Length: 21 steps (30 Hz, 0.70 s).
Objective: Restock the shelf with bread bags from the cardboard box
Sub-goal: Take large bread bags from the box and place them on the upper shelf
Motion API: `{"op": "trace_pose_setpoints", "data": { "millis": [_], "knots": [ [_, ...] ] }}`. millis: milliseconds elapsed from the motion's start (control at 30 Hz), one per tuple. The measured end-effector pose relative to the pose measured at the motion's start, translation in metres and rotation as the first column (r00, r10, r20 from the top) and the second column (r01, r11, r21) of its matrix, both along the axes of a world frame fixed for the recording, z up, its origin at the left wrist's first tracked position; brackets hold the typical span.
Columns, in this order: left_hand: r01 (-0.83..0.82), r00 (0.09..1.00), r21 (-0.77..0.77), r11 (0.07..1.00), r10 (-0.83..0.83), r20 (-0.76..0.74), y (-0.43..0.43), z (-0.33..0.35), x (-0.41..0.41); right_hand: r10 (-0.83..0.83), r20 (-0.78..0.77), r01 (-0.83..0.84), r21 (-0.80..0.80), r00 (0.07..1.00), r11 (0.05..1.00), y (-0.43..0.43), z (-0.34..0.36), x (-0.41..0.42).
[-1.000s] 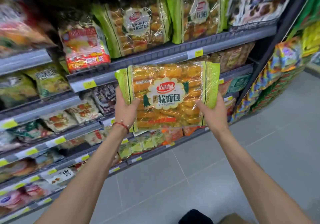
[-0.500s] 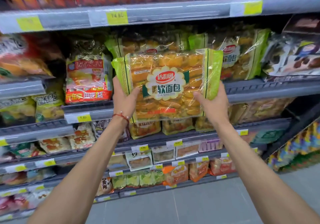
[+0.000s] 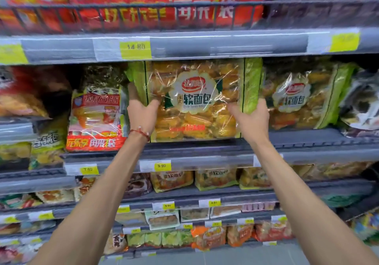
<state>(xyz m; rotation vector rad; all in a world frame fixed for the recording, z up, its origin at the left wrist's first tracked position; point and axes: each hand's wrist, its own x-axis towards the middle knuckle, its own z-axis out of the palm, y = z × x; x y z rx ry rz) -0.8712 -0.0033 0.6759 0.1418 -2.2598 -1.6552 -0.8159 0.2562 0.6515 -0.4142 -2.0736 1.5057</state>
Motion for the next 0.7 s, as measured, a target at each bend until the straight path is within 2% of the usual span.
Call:
{"op": "trace_pose_setpoints", "data": {
  "millis": [167, 267, 333, 467, 700],
  "knots": [
    [-0.013, 0.999, 0.04, 0.999, 0.012, 0.036, -0.007, -0.013, -0.012, 0.04, 0.038, -0.039, -0.009, 0.998, 0.999, -0.011, -0.012, -0.018],
    [0.007, 0.994, 0.018, 1.0, -0.005, -0.108, -0.005, -0.023, -0.009, 0.089, 0.014, -0.089, -0.009, 0.996, 0.996, -0.014, -0.024, -0.018],
    [0.002, 0.989, 0.013, 1.0, 0.0, -0.147, -0.006, -0.032, -0.01, 0.126, 0.025, -0.126, 0.005, 0.992, 0.992, -0.012, -0.032, -0.017],
    [-0.029, 0.995, 0.037, 0.999, 0.033, -0.097, -0.002, -0.039, 0.0, 0.155, 0.045, -0.157, 0.035, 0.987, 0.987, -0.01, -0.037, -0.017],
    [-0.118, 0.982, 0.032, 0.993, 0.121, -0.143, 0.005, -0.037, 0.003, 0.174, 0.048, -0.177, 0.047, 0.984, 0.983, -0.008, -0.035, -0.011]
  ]
}}
